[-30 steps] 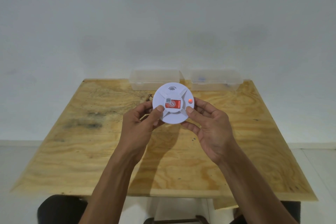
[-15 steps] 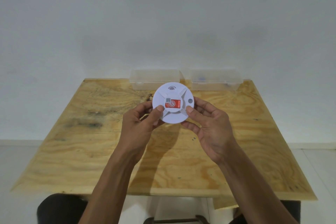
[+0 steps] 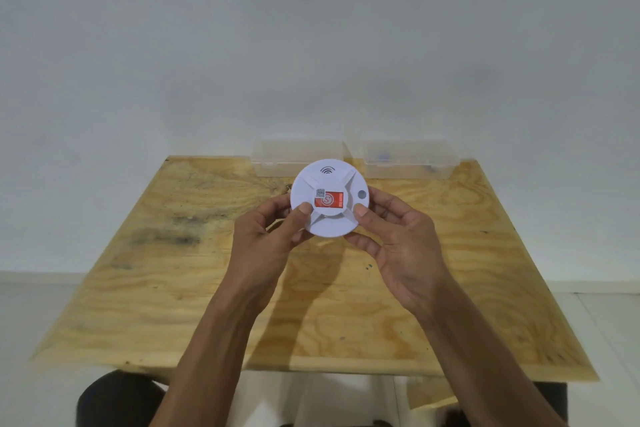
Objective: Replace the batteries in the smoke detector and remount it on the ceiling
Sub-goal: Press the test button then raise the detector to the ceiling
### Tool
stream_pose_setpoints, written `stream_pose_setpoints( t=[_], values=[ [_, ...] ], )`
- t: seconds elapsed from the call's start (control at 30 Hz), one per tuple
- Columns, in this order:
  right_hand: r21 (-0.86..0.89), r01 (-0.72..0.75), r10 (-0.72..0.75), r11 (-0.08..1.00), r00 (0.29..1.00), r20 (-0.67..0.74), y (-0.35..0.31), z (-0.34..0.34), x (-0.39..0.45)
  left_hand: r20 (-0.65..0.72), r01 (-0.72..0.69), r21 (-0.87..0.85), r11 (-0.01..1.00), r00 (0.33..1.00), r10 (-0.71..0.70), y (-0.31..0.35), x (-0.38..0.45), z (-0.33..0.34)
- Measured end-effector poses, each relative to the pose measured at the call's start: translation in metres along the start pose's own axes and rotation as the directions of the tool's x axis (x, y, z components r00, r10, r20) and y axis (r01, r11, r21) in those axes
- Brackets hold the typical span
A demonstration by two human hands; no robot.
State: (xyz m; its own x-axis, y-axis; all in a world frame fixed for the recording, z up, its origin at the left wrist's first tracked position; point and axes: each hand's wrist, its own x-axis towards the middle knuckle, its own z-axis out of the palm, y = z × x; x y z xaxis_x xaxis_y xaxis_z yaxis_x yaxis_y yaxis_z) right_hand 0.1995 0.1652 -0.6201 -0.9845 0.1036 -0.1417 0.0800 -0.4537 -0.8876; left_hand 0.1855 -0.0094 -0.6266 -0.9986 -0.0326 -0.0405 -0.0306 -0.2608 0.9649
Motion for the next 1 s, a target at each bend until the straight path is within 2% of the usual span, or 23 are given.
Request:
stream_pose_setpoints(
  t=[0.5, 0.73, 0.87, 1.0],
  values=[
    [-0.012, 0.005, -0.006, 1.000, 1.000, -0.008, 0.000, 0.000, 0.020, -0.013, 0.012, 0.085, 0.996, 1.000, -0.011, -0.001, 0.018, 0.001],
    [-0.082, 0.022, -0.025, 0.996, 0.999, -0.028, -0.004, 0.004, 0.043, -0.025, 0.007, 0.130, 0.992, 1.000, -0.004, 0.004, 0.041, 0.006],
    [-0.104, 0.004, -0.011, 0.995, 0.997, -0.071, -0.032, 0.018, 0.046, -0.049, 0.007, 0.138, 0.990, 0.999, 0.000, 0.032, 0.044, 0.016],
    [-0.151, 0.033, -0.045, 0.988, 0.996, -0.081, -0.084, 0.042, 0.037, -0.037, 0.013, 0.137, 0.990, 0.999, -0.008, 0.090, 0.040, 0.032]
  ],
)
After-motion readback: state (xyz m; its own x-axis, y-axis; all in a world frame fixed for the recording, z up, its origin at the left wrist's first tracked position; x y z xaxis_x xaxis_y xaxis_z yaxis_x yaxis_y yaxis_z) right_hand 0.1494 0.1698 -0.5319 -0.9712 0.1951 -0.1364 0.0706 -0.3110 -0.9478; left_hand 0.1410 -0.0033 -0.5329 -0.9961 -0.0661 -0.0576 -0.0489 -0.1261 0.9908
